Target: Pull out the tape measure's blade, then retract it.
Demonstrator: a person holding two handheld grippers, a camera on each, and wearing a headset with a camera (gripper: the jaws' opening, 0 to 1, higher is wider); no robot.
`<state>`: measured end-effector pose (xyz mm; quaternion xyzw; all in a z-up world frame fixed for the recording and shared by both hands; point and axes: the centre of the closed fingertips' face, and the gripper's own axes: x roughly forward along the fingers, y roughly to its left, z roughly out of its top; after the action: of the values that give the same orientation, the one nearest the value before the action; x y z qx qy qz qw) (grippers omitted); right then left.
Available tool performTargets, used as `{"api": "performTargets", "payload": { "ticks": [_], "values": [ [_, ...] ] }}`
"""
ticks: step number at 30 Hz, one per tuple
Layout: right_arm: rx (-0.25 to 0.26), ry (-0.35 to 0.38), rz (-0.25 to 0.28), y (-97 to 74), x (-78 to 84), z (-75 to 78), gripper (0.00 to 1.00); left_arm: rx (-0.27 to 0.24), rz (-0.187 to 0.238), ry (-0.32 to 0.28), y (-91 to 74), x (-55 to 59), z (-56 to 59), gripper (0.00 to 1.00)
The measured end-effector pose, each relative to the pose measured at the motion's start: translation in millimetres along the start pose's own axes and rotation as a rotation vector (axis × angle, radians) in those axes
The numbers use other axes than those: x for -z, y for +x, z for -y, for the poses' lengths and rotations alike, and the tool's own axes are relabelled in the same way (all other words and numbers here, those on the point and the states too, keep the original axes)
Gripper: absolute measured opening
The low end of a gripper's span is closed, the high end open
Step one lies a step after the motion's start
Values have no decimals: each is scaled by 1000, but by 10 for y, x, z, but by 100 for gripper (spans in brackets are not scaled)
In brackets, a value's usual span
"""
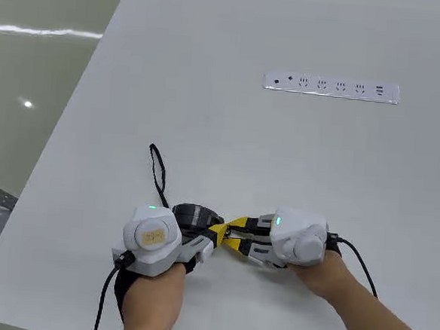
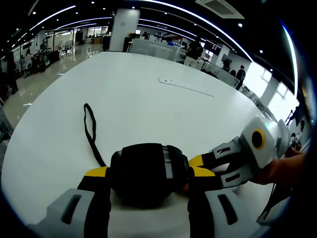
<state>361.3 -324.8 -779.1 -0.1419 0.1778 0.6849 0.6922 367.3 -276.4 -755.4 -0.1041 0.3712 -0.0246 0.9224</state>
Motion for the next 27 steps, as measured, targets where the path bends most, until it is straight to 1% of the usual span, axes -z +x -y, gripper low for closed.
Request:
{"api": "performTargets", "payload": {
  "ticks": [5,7,11,12,15,17,19,22,23,24,25,27],
  "values": [
    [3,12,4,3,11,4,12,1,1,-1,0,-2,1,60],
    [8,36,4,-1,12,10,12,2,1,-1,1,-3,0,60],
    [14,48,9,-5,12,16,13,3,-6,-3,2,-4,-1,61],
    [18,63,13,-7,14,19,13,4,-6,-7,2,-6,-3,61],
    [23,58,9,-4,17,17,14,4,-7,-1,1,-3,-3,61],
    [26,63,5,-6,10,16,14,8,-11,14,-2,2,0,61],
    [30,65,1,-10,7,16,14,16,-23,46,-5,16,4,61],
    [36,74,2,-14,7,16,14,24,-21,40,-8,10,1,61],
    [37,74,1,-17,7,14,15,25,-20,65,-12,0,4,61],
    [47,73,-1,-33,7,32,17,23,-9,126,-17,-34,5,61],
    [52,81,-1,-44,11,42,18,25,-12,131,-21,-25,23,60],
    [57,93,-2,-57,18,55,18,28,-14,115,-21,-18,15,61]
  ]
}}
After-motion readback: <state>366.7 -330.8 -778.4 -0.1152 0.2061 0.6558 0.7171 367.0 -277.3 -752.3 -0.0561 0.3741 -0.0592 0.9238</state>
